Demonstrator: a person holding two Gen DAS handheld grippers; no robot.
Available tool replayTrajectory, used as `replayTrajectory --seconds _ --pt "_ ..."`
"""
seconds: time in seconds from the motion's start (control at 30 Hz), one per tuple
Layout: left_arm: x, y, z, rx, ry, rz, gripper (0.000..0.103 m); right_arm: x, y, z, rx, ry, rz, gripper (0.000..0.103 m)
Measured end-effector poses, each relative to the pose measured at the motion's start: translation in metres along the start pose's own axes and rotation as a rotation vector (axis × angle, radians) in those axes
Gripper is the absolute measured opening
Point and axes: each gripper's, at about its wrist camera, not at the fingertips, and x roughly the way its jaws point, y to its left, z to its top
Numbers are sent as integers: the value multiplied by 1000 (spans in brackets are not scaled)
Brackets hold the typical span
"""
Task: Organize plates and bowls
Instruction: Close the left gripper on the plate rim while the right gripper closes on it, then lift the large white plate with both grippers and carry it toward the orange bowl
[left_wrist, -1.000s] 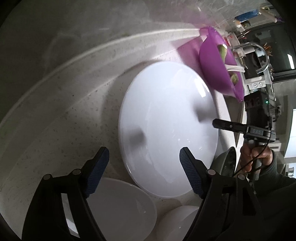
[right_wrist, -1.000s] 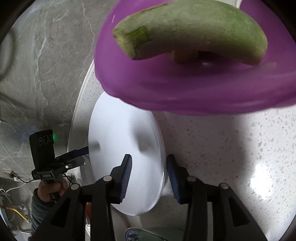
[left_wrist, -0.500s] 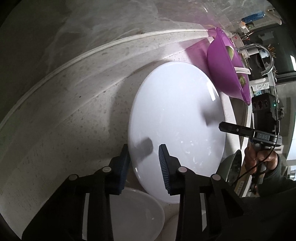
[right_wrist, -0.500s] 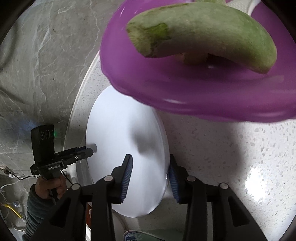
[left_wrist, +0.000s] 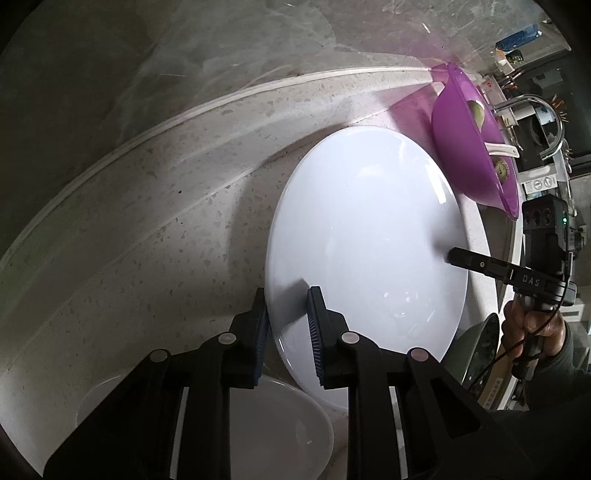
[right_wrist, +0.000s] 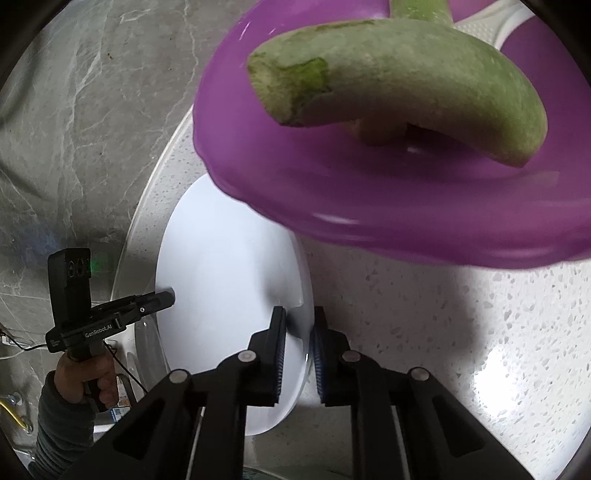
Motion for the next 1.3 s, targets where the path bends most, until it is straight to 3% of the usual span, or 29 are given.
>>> replayTrajectory --seconds 0.87,1.3 --pt "-27 -10 -2 -41 -8 23 18 -27 -24 7 49 8 76 15" --pt "-61 -29 -40 -68 -59 43 18 -51 -10 -6 7 9 98 15"
